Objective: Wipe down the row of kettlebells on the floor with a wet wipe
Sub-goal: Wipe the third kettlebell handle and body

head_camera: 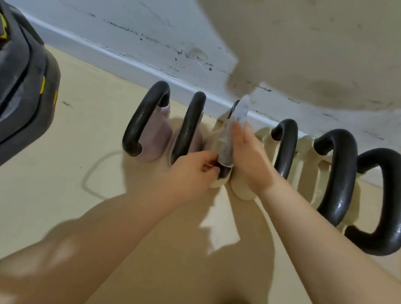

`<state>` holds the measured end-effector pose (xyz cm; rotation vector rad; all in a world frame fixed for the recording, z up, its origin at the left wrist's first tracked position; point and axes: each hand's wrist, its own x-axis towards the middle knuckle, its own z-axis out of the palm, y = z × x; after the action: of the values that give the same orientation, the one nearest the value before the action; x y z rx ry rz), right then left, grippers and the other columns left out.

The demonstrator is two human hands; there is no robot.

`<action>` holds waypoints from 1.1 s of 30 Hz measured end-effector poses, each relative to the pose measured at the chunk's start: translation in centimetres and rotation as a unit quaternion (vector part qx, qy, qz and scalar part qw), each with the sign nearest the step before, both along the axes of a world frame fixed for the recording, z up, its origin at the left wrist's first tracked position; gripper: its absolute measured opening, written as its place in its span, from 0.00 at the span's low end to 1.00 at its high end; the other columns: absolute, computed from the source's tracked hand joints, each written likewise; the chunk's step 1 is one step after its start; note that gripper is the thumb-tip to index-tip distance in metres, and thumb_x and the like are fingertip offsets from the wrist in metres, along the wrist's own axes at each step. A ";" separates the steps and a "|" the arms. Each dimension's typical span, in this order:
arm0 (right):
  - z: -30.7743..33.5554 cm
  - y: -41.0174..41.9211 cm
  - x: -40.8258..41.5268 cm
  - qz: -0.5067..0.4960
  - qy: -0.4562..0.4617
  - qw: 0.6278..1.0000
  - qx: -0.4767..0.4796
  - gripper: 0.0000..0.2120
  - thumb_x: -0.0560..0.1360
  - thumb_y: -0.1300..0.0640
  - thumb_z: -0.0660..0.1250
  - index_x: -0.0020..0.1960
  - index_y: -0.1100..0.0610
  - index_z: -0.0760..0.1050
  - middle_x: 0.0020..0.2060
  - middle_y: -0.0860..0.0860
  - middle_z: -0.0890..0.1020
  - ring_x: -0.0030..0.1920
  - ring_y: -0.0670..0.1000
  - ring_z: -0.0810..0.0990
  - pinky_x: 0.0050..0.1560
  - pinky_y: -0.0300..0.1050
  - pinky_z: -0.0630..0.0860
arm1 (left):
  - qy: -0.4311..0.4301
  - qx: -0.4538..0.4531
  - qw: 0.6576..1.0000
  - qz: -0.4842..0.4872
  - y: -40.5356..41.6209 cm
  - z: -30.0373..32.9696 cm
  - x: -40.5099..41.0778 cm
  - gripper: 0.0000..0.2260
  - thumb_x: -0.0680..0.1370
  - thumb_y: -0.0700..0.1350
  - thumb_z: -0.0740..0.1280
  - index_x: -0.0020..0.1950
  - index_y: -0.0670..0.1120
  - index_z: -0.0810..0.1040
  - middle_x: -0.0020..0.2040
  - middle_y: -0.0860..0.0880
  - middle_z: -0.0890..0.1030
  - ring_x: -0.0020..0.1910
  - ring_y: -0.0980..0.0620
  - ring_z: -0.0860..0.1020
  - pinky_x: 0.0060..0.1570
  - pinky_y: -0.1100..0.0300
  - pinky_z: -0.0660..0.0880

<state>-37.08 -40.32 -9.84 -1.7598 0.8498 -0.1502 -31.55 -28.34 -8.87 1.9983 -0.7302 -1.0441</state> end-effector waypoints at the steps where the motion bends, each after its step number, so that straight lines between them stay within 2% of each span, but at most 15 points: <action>1: 0.1 0.8 -0.1 -0.014 0.013 1.000 0.024 0.16 0.81 0.51 0.52 0.62 0.60 0.64 0.42 0.52 0.76 0.42 0.49 0.77 0.46 0.45 0.75 | -0.014 0.006 1.000 -0.017 -0.2 -0.1 0.0 0.06 0.75 0.44 0.64 0.48 0.49 0.79 0.43 0.48 0.84 0.42 0.51 0.79 0.44 0.59 0.73; 3: -0.2 1.0 0.1 -0.016 0.030 0.998 0.052 0.16 0.80 0.49 0.53 0.60 0.59 0.65 0.47 0.53 0.76 0.47 0.51 0.77 0.53 0.49 0.76 | -0.004 0.001 1.000 -0.018 -0.4 -0.5 0.4 0.04 0.73 0.45 0.67 0.47 0.49 0.78 0.42 0.48 0.83 0.43 0.49 0.80 0.46 0.58 0.75; 5: 0.1 0.3 1.0 -0.030 0.023 0.995 0.092 0.15 0.78 0.44 0.52 0.49 0.55 0.68 0.43 0.53 0.77 0.45 0.51 0.78 0.54 0.51 0.76 | 0.042 -0.027 0.999 0.008 -0.3 -0.7 0.5 0.17 0.69 0.45 0.71 0.57 0.51 0.75 0.46 0.49 0.84 0.47 0.50 0.82 0.54 0.52 0.77; 8: 0.6 -0.2 1.9 -0.061 0.026 0.994 0.087 0.18 0.77 0.43 0.51 0.52 0.57 0.65 0.49 0.56 0.77 0.48 0.53 0.78 0.55 0.50 0.75 | 0.078 -0.042 0.995 0.045 -0.2 -0.9 0.5 0.30 0.68 0.41 0.73 0.67 0.50 0.65 0.49 0.49 0.82 0.49 0.50 0.82 0.56 0.50 0.77; 10: 0.2 1.4 1.0 -0.070 0.012 0.996 0.059 0.20 0.79 0.46 0.53 0.57 0.63 0.68 0.55 0.61 0.79 0.52 0.56 0.80 0.56 0.56 0.77 | 0.071 -0.035 0.995 0.056 -0.1 -0.8 0.7 0.31 0.69 0.39 0.73 0.68 0.47 0.62 0.48 0.48 0.82 0.48 0.50 0.82 0.54 0.54 0.77; 14: -1.8 4.6 -2.5 -0.067 -0.022 0.998 0.004 0.25 0.77 0.45 0.57 0.55 0.68 0.70 0.49 0.69 0.77 0.50 0.65 0.78 0.52 0.65 0.74 | 0.047 -0.007 0.999 0.002 -0.1 -0.4 1.5 0.32 0.71 0.41 0.71 0.70 0.49 0.59 0.47 0.51 0.80 0.44 0.56 0.79 0.49 0.62 0.75; 15: -2.8 5.1 -3.1 -0.056 -0.018 0.998 -0.014 0.27 0.75 0.41 0.58 0.57 0.66 0.70 0.51 0.68 0.76 0.52 0.65 0.77 0.52 0.65 0.74 | 0.044 0.004 0.999 -0.020 -0.1 -0.3 1.6 0.31 0.72 0.40 0.70 0.70 0.51 0.60 0.50 0.48 0.80 0.44 0.57 0.79 0.50 0.62 0.75; 17: -4.3 5.9 -3.6 -0.041 0.000 0.999 -0.032 0.29 0.74 0.37 0.60 0.66 0.57 0.66 0.63 0.62 0.72 0.63 0.61 0.73 0.62 0.61 0.72 | 0.048 0.005 0.998 -0.037 -0.1 -0.1 1.5 0.24 0.73 0.39 0.66 0.67 0.52 0.66 0.56 0.46 0.80 0.48 0.55 0.79 0.56 0.58 0.75; 19: -4.5 6.3 -3.5 -0.064 0.018 0.996 -0.066 0.27 0.75 0.47 0.64 0.69 0.57 0.62 0.68 0.58 0.68 0.67 0.58 0.68 0.68 0.52 0.66 | 0.046 0.003 0.998 -0.033 0.1 0.3 1.2 0.19 0.73 0.38 0.63 0.62 0.52 0.74 0.55 0.49 0.81 0.53 0.53 0.79 0.60 0.54 0.74; 20: -4.4 6.2 -3.3 -0.086 0.009 0.994 -0.071 0.24 0.75 0.53 0.66 0.68 0.60 0.64 0.65 0.57 0.71 0.65 0.57 0.70 0.66 0.50 0.67 | 0.042 0.004 0.999 -0.024 0.1 0.3 1.2 0.16 0.73 0.38 0.63 0.58 0.52 0.78 0.51 0.49 0.83 0.52 0.51 0.80 0.59 0.53 0.74; 22: -4.3 5.9 -2.7 -0.115 -0.069 0.990 -0.042 0.13 0.74 0.58 0.65 0.56 0.63 0.72 0.52 0.58 0.78 0.53 0.58 0.78 0.54 0.55 0.77 | 0.068 -0.004 0.998 -0.001 0.1 0.4 1.3 0.11 0.74 0.42 0.61 0.49 0.51 0.81 0.43 0.46 0.85 0.49 0.49 0.81 0.58 0.51 0.75; 24: -3.5 6.0 -2.4 -0.108 -0.118 0.987 -0.020 0.04 0.77 0.62 0.62 0.49 0.62 0.73 0.41 0.58 0.79 0.44 0.52 0.81 0.44 0.47 0.78 | 0.096 -0.026 0.995 0.015 0.0 0.4 1.3 0.13 0.75 0.52 0.59 0.45 0.50 0.83 0.39 0.48 0.85 0.49 0.50 0.81 0.59 0.49 0.74; 26: -3.0 6.2 -2.3 -0.096 -0.152 0.984 -0.010 0.06 0.79 0.64 0.58 0.49 0.59 0.73 0.40 0.53 0.80 0.44 0.45 0.81 0.45 0.39 0.77 | 0.098 -0.031 0.994 0.042 0.0 0.2 1.0 0.18 0.76 0.58 0.57 0.43 0.50 0.83 0.41 0.50 0.85 0.51 0.52 0.80 0.60 0.51 0.73; 29: -1.4 5.6 -1.5 -0.133 -0.140 0.981 0.019 0.09 0.81 0.58 0.53 0.55 0.61 0.69 0.44 0.55 0.76 0.45 0.49 0.77 0.50 0.44 0.76 | 0.074 -0.023 0.995 0.070 0.1 -0.1 0.8 0.22 0.79 0.58 0.52 0.52 0.47 0.81 0.51 0.50 0.83 0.51 0.55 0.78 0.53 0.62 0.71; 33: 0.1 1.7 2.3 -0.198 -0.024 0.974 0.111 0.19 0.80 0.50 0.51 0.67 0.58 0.64 0.50 0.54 0.77 0.52 0.52 0.76 0.58 0.50 0.74 | 0.082 -0.023 0.991 0.101 -0.5 0.0 0.5 0.23 0.79 0.58 0.50 0.56 0.47 0.80 0.53 0.48 0.83 0.55 0.52 0.79 0.60 0.53 0.72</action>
<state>-34.82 -38.59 -9.78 -1.3589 1.1320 -0.3450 -31.06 -28.85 -8.82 1.8779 -0.4491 -1.0457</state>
